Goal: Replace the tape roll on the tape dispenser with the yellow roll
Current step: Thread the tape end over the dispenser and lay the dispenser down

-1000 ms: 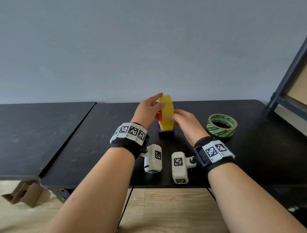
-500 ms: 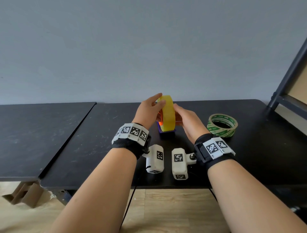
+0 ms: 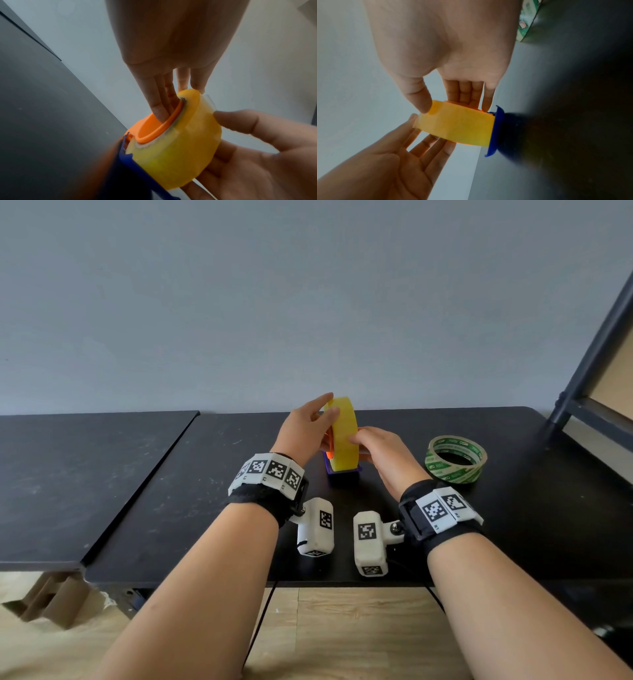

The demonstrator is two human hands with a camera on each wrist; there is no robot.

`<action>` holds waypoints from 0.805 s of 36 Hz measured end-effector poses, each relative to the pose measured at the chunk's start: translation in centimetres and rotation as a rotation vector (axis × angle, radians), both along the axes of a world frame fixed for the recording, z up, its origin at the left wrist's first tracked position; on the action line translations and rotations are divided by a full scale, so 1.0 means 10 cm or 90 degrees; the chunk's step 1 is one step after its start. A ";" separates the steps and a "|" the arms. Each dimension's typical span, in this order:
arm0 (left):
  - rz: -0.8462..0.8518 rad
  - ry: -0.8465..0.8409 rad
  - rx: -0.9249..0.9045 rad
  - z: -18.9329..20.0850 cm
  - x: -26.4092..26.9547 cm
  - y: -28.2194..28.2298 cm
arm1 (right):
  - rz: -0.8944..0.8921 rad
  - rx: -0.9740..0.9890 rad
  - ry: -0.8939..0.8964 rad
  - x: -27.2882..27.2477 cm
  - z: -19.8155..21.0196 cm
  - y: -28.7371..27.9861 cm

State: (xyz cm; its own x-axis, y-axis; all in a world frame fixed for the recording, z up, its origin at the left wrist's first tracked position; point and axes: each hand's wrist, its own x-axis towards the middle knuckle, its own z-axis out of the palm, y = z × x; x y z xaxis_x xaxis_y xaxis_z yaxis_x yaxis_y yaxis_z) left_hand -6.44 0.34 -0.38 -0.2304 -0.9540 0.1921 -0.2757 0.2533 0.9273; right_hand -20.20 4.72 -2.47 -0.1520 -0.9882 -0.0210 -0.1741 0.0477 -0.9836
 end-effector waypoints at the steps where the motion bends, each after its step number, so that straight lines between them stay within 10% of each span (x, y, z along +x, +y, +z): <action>1: 0.000 -0.001 -0.004 -0.01 0.00 0.00 | 0.001 0.000 -0.002 0.00 0.00 -0.01; 29: 0.055 -0.171 -0.250 0.03 0.13 0.23 | 0.021 -0.003 -0.014 0.01 0.01 -0.01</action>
State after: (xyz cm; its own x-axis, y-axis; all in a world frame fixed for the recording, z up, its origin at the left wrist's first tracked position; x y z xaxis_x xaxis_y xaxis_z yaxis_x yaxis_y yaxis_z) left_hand -5.18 2.67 -0.12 -0.2443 -0.8393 0.4856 -0.5275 0.5352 0.6598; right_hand -20.08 4.58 -2.41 -0.1186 -0.9928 -0.0188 -0.1544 0.0371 -0.9873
